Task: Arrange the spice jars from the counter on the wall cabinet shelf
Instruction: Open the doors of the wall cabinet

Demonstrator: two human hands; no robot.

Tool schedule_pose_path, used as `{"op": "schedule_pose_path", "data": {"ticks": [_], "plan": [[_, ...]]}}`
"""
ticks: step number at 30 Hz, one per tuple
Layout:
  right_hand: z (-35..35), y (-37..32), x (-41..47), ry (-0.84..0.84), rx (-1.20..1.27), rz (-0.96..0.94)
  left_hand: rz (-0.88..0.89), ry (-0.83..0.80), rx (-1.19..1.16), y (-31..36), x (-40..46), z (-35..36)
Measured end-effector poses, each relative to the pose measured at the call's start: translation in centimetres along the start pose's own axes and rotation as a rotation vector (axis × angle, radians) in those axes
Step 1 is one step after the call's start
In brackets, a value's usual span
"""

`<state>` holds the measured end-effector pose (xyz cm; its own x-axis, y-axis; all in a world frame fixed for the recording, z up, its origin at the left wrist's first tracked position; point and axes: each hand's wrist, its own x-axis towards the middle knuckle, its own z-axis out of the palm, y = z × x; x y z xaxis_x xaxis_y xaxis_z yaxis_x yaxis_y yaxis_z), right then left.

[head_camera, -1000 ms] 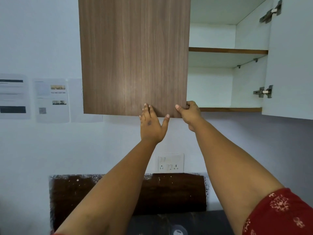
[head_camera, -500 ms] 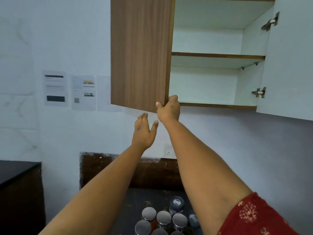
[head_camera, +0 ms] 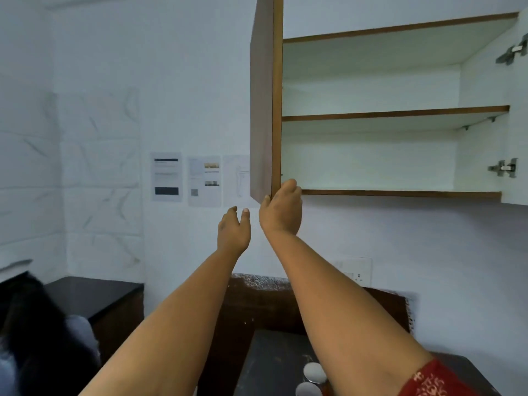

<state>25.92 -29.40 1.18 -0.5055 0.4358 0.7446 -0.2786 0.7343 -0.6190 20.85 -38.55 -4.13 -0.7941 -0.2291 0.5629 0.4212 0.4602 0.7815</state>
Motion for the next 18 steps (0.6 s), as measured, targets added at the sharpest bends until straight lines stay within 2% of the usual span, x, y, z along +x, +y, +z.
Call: {"op": "schedule_pose_path", "data": {"ticks": [3, 7, 12, 15, 18], "plan": [[1.6, -1.8, -1.5, 0.012, -0.022, -0.066, -0.030, -0.017, -0.017, -0.2, 1.4, -2.1], [4.2, -5.3, -3.1, -0.030, -0.017, -0.161, 0.065, -0.041, -0.075, -0.8, 3.2, -4.8], [7.2, -7.9, -4.9, -0.138, 0.030, -0.239, 0.029, 0.031, -0.050, -4.3, 4.1, -8.3], [9.3, -8.8, -6.4, -0.208, 0.086, -0.229, 0.054, 0.038, -0.088, -6.0, 4.4, -9.7], [11.0, -9.9, -7.5, -0.276, 0.186, -0.162, -0.065, 0.038, -0.276, -6.8, 4.7, -10.6]]}}
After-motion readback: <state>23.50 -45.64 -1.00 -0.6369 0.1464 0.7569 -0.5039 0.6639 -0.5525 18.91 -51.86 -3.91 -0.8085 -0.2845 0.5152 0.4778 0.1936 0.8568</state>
